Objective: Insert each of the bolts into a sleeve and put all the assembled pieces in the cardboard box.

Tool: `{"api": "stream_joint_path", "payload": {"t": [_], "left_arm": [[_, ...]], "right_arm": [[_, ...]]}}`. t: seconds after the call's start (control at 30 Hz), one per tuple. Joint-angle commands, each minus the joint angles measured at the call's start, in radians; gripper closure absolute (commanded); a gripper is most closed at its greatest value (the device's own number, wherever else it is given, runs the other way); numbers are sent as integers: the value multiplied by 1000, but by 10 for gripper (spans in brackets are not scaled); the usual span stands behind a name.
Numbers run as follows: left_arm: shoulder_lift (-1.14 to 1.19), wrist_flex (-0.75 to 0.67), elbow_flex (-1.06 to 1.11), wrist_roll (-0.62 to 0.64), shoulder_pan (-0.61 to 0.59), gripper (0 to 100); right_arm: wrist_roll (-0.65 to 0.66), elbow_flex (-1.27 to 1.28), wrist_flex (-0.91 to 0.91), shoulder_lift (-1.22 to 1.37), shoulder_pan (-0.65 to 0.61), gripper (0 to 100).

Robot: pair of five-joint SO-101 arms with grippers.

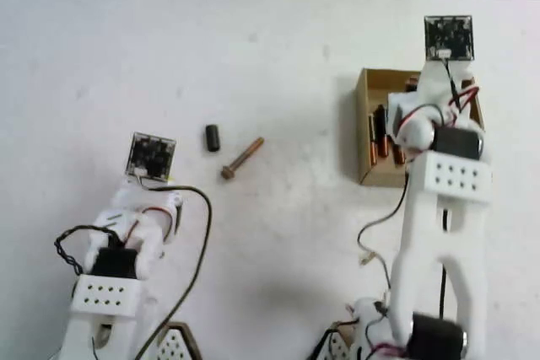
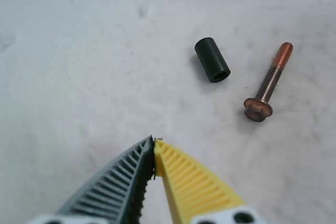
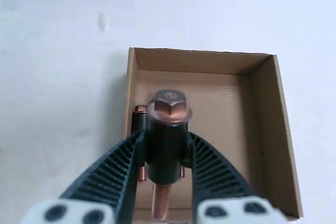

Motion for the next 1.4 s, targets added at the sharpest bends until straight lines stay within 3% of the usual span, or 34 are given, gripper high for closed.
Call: {"api": "stream_joint_path", "payload": {"t": [0.0, 0.2, 0.67, 1.2, 1.37], "left_arm": [[-5, -23, -5, -9, -12, 977], [-5, -25, -6, -17, -12, 977], [-5, -25, -8, -17, -13, 977], [-5, -25, -5, -17, -13, 977], [-5, -25, -3, -17, -12, 977]], "right_arm": [[57, -126, -24, 73, 12, 981], [123, -216, 16, 202, 24, 981], [117, -491, 148, 541, 24, 981], [127, -1039, 389, 1040, 160, 981], [241, -1152, 472, 1155, 157, 981]]}}
